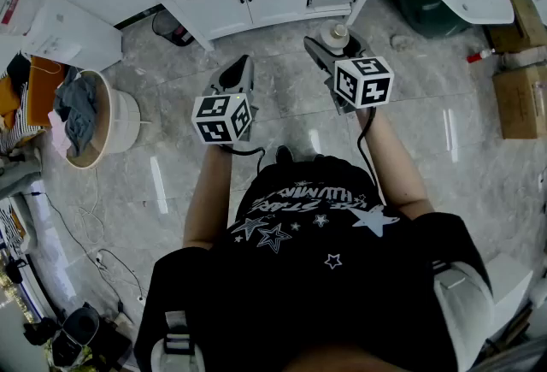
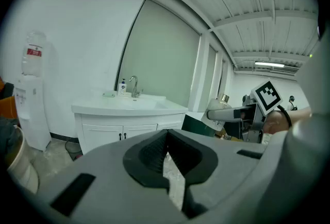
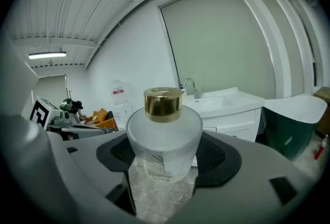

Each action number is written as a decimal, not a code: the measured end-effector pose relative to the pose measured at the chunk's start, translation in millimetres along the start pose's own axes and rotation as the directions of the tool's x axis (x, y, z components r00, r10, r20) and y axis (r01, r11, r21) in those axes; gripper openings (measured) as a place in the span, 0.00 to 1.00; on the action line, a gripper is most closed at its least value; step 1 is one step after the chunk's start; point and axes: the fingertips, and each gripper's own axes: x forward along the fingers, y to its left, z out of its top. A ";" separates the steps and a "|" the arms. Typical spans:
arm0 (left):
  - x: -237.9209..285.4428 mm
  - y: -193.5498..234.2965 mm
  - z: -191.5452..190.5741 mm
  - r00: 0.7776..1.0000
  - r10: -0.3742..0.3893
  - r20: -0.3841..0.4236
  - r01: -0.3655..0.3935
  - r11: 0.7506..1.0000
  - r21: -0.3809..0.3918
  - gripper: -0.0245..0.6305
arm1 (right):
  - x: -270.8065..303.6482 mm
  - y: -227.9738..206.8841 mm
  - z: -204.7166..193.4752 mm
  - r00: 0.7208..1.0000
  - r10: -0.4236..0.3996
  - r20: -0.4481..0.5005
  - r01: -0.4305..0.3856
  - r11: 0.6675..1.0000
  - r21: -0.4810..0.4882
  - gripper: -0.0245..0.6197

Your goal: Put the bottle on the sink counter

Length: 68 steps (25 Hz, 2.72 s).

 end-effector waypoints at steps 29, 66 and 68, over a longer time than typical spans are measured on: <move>5.6 56.6 0.5 1.000 0.005 -0.008 -0.005 1.000 -0.024 0.05 | 47.2 21.4 14.1 1.000 0.019 0.021 -0.020 1.000 0.012 0.54; 259.8 232.6 117.0 0.931 0.364 -0.036 -0.366 0.924 -0.114 0.05 | 400.2 -119.7 147.2 0.928 0.357 -0.110 -0.370 0.920 -0.129 0.54; 256.9 240.4 117.1 0.923 0.382 -0.041 -0.384 0.916 -0.115 0.05 | 407.9 -112.3 145.4 0.918 0.376 -0.127 -0.392 0.911 -0.131 0.54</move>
